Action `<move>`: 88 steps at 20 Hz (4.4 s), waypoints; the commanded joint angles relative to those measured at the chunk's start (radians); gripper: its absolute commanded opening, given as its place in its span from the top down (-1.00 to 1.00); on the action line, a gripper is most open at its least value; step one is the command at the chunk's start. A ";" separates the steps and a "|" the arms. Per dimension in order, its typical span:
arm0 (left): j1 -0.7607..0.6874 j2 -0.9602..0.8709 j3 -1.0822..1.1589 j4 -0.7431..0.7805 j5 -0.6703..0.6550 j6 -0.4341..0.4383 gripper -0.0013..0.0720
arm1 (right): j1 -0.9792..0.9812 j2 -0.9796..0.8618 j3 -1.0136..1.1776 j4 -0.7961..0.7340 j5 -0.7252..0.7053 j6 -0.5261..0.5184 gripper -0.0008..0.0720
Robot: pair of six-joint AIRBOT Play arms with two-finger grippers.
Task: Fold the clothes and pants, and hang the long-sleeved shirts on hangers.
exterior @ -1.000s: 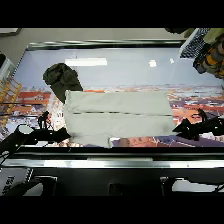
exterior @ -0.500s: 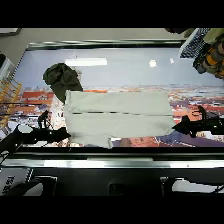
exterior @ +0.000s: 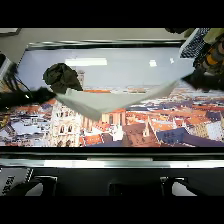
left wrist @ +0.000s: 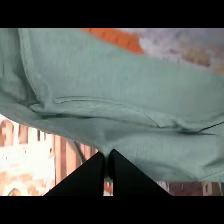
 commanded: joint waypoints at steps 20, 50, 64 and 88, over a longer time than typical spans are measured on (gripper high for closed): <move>0.000 0.299 0.665 0.581 -0.330 -0.504 0.92 | 0.036 0.441 0.430 -0.433 -0.026 0.580 0.90; -0.061 -0.818 0.666 0.250 -0.355 -0.107 0.92 | 0.148 -0.680 0.424 -0.603 0.322 0.434 0.89; -0.061 -0.856 0.663 0.254 -0.458 -0.126 0.91 | 0.149 -0.734 0.399 -0.630 0.454 0.436 0.88; 0.128 0.156 -0.738 0.065 -0.052 0.019 -0.51 | -0.036 -0.084 -0.223 -0.352 0.328 0.143 -0.07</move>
